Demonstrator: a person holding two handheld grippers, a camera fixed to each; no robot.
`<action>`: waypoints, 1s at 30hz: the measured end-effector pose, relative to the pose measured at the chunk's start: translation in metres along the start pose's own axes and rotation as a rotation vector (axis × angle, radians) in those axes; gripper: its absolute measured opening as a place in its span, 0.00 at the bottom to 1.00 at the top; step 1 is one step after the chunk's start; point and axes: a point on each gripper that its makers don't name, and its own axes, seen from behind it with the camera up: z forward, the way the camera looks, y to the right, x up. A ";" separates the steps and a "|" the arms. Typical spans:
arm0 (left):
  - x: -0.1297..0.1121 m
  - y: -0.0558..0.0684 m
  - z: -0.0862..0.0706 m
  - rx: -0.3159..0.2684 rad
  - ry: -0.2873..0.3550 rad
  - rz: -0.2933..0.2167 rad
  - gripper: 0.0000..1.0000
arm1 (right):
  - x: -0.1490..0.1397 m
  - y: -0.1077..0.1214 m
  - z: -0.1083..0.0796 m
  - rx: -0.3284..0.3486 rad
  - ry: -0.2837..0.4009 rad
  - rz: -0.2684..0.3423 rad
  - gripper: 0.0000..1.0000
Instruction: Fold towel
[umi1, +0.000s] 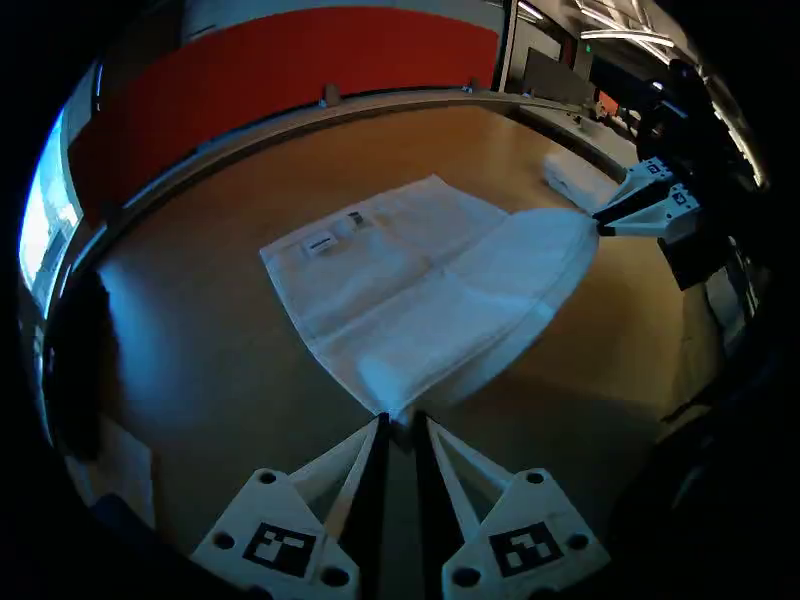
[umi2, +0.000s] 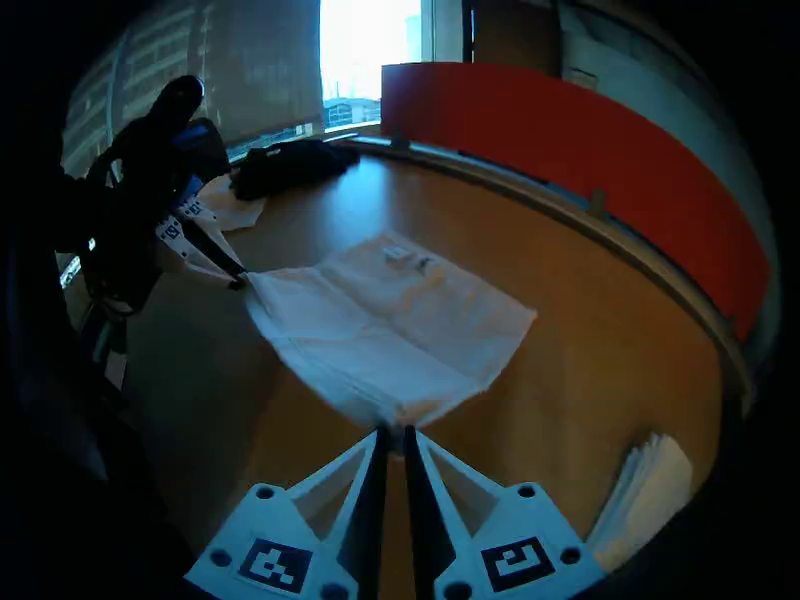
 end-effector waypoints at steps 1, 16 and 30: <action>0.001 0.001 -0.003 0.000 0.000 0.000 0.17 | 0.003 -0.001 -0.002 0.000 0.004 -0.001 0.12; 0.013 0.015 -0.044 -0.012 -0.028 -0.017 0.17 | 0.029 -0.011 -0.036 0.006 0.042 -0.013 0.12; 0.016 0.030 -0.070 -0.027 -0.038 -0.057 0.17 | 0.035 -0.020 -0.058 0.017 0.047 -0.001 0.12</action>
